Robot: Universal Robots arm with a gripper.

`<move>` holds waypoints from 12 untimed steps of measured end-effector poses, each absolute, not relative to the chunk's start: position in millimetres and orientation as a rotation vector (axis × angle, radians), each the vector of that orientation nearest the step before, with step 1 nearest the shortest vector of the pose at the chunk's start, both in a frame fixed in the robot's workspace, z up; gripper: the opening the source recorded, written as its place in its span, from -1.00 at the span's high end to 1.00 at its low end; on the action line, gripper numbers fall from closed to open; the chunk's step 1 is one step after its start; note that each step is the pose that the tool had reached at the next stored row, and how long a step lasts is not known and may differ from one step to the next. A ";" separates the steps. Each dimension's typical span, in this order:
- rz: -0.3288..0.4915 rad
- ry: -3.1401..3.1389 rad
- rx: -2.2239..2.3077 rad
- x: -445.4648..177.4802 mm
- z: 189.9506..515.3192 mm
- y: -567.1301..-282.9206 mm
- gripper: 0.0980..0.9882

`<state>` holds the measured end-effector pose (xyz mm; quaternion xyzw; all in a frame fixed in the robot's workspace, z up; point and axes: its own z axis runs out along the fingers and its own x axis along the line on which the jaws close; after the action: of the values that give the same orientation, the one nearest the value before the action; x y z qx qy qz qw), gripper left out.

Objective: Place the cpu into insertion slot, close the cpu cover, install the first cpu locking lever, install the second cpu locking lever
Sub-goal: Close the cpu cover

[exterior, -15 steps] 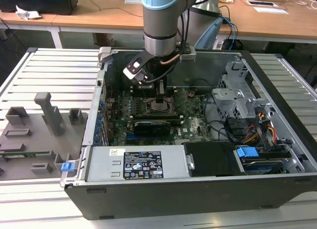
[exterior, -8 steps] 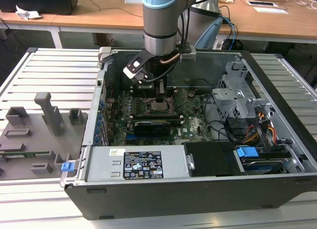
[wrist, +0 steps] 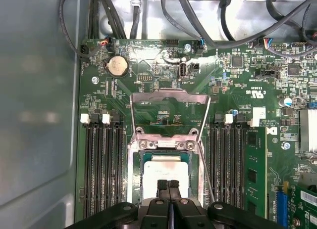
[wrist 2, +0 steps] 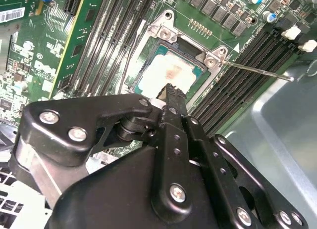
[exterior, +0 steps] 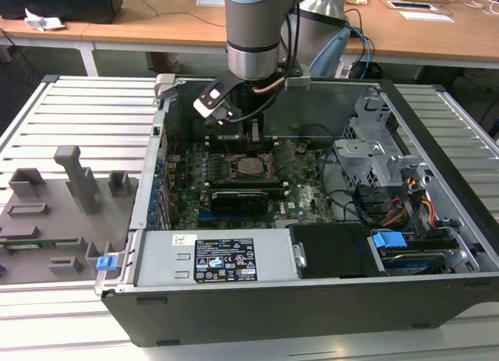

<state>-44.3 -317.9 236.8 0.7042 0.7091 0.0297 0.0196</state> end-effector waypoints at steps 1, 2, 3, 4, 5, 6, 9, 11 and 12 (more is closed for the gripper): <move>0.092 2.200 2.185 -44.3 237.9 -317.9 0.98; 0.092 2.201 2.185 -44.3 241.0 -317.9 0.98; 0.092 2.201 2.185 -44.3 243.3 -317.9 0.98; 0.092 2.201 2.185 -44.3 243.8 -317.9 0.98; 0.092 2.201 2.185 -44.3 244.3 -317.9 0.98; 0.092 2.201 2.185 -44.3 244.7 -317.9 0.98; 0.092 2.201 2.185 -44.2 246.1 -317.9 0.98; 0.092 2.201 2.185 -44.3 248.5 -317.8 0.98; 0.092 2.201 2.185 -44.3 251.9 -317.8 0.98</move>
<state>-44.3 -317.8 251.9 0.7042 0.7091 0.0296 0.0195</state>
